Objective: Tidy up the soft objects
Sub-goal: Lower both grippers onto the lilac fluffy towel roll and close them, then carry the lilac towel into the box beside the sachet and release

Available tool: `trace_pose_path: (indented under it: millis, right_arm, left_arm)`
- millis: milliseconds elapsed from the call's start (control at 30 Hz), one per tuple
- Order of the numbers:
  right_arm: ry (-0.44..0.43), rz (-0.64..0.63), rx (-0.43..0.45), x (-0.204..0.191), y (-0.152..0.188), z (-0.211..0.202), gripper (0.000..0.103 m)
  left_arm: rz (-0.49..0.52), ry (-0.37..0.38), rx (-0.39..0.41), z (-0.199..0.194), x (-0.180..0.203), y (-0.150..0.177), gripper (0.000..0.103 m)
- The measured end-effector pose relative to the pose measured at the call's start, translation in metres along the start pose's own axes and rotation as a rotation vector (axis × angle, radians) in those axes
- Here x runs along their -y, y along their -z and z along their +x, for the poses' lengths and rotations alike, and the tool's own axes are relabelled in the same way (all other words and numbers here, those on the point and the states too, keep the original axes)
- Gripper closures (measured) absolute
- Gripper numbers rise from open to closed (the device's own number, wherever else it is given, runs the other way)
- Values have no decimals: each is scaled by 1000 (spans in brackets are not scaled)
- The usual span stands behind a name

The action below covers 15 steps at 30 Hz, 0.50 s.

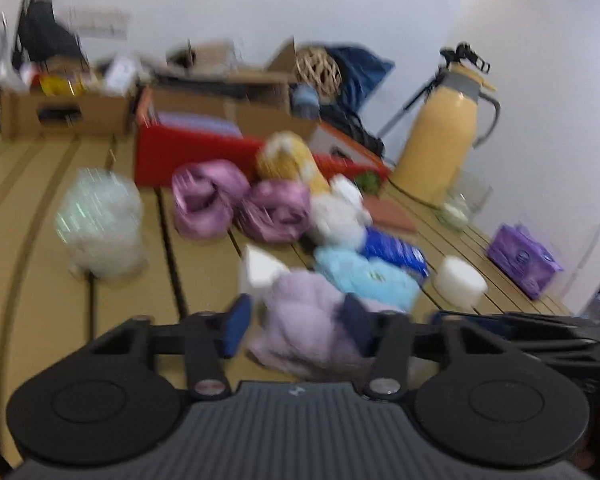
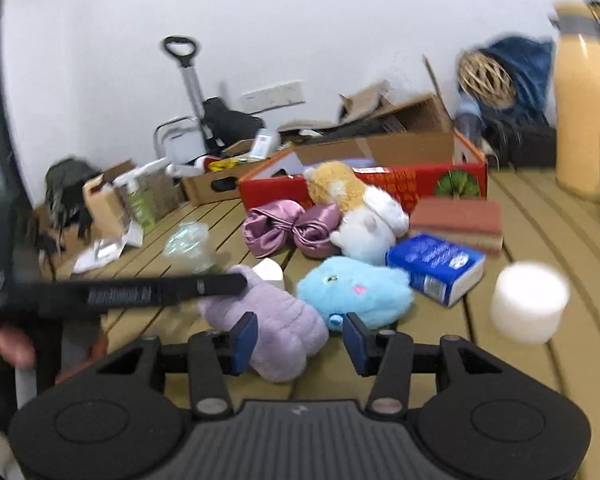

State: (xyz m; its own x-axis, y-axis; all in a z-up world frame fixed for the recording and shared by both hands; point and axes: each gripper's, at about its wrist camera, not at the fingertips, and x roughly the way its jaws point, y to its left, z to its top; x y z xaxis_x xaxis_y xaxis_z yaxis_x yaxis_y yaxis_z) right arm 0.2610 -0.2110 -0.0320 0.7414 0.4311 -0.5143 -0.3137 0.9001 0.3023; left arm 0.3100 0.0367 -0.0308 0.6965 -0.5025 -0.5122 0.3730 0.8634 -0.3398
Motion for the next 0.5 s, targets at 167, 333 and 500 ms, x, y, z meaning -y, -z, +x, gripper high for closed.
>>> trace_pose_path:
  millis: [167, 333, 500]
  right_arm:
    - [-68, 165, -36, 9, 6, 23, 63]
    - [-102, 218, -33, 14, 8, 27, 74]
    - [-106, 166, -15, 7, 8, 8, 76]
  left_arm:
    - [-144, 6, -8, -16, -3, 18, 68]
    - [-190, -28, 20, -28, 1, 33, 75]
    - [-134, -31, 57, -46, 23, 30, 78]
